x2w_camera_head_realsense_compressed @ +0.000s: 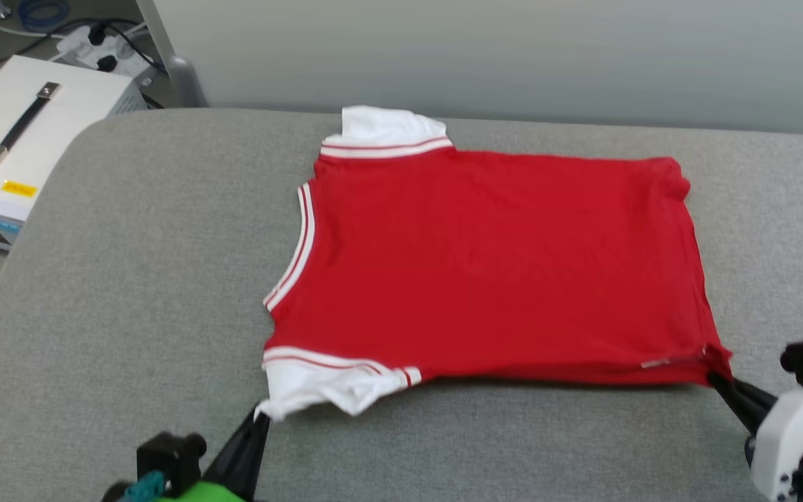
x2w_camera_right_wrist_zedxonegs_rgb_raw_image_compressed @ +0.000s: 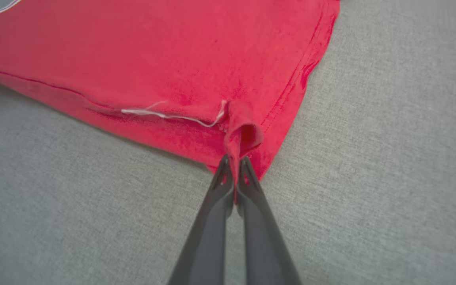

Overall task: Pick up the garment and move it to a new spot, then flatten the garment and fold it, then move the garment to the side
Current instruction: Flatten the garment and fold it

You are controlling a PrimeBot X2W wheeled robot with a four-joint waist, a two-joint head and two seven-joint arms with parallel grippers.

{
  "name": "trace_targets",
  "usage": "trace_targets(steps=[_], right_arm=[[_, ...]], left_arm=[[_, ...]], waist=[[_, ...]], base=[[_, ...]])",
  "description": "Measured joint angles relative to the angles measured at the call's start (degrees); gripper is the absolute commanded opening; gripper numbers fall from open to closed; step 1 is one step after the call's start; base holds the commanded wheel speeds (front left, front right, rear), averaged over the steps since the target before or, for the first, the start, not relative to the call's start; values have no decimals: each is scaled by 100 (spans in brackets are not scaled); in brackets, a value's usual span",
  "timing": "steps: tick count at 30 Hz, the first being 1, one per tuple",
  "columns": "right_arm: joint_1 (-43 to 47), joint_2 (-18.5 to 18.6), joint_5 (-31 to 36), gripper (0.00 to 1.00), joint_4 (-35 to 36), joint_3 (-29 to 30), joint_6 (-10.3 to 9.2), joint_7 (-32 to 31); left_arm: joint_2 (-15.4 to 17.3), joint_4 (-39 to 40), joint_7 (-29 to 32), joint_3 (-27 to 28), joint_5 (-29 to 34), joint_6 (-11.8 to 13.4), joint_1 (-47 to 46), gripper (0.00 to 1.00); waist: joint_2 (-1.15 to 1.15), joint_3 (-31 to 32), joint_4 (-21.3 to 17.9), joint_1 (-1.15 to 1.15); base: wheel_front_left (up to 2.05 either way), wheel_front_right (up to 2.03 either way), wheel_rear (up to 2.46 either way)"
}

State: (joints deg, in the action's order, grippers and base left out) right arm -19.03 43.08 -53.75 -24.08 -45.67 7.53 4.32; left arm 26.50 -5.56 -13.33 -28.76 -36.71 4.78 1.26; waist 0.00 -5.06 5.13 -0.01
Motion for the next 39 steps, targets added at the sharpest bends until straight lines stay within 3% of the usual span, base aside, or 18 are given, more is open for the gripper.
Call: trace_targets(steps=[12, 18, 29, 39], right_arm=[[1764, 23, 73, 0, 313, 706, 0, -38], [2006, -153, 294, 0, 527, 1230, 0, -169], [1721, -460, 680, 0, 1134, 2101, 0, -642], [869, -653, 881, 0, 1259, 2457, 0, -1015]], left_arm=[[-180, 18, -69, -66, -369, 116, 1141, 0], [-189, -109, -71, -142, -347, 37, 1086, 0], [-21, -402, 229, -248, 188, -415, -709, 0], [-141, -1384, 328, -326, 374, -867, -2369, 0]], waist=[[0, 496, 132, 0], [0, 509, 124, 0], [0, 174, 7, 0], [0, -574, -150, 1]], base=[[0, 0, 0], [0, 0, 0], [0, 0, 0], [0, 0, 0]])
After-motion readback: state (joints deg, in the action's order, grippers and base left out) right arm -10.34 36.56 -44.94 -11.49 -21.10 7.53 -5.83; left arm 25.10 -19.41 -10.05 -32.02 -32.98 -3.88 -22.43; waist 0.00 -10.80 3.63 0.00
